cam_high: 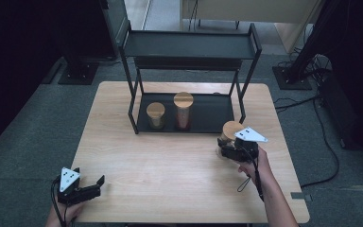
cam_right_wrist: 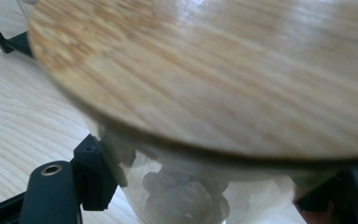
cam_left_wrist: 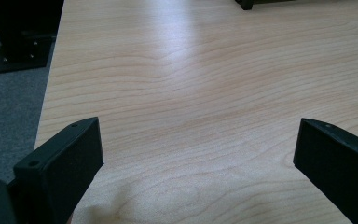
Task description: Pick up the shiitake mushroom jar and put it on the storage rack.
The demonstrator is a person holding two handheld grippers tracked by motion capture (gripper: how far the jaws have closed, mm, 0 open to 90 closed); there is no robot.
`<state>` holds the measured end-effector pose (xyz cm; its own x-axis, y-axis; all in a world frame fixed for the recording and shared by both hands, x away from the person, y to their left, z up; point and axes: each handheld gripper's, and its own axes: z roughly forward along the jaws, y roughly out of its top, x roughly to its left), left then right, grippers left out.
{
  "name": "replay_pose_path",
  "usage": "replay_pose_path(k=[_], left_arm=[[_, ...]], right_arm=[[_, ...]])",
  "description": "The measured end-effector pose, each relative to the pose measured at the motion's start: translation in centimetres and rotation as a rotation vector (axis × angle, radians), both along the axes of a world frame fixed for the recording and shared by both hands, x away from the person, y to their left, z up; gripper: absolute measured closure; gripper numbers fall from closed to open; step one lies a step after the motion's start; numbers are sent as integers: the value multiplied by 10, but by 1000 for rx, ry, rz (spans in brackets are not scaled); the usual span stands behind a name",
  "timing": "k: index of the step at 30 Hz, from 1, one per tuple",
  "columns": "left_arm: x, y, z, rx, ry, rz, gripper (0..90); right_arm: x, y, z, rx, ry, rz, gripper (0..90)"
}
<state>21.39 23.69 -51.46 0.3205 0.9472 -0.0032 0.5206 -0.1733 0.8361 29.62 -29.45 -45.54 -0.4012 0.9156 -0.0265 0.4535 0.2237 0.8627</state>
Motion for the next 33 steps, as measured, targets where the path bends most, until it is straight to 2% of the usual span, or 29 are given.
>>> replay_pose_path(k=[24, 28, 33], left_arm=[[0, 1, 0, -11, -6, -3, 15], [0, 1, 0, -12, -5, -5, 15], [0, 1, 0, -12, -6, -6, 15]], right_arm=[[55, 34, 0, 19, 23, -22, 249], [58, 37, 4, 33, 18, -17, 249], [64, 40, 12, 26, 5, -18, 249]])
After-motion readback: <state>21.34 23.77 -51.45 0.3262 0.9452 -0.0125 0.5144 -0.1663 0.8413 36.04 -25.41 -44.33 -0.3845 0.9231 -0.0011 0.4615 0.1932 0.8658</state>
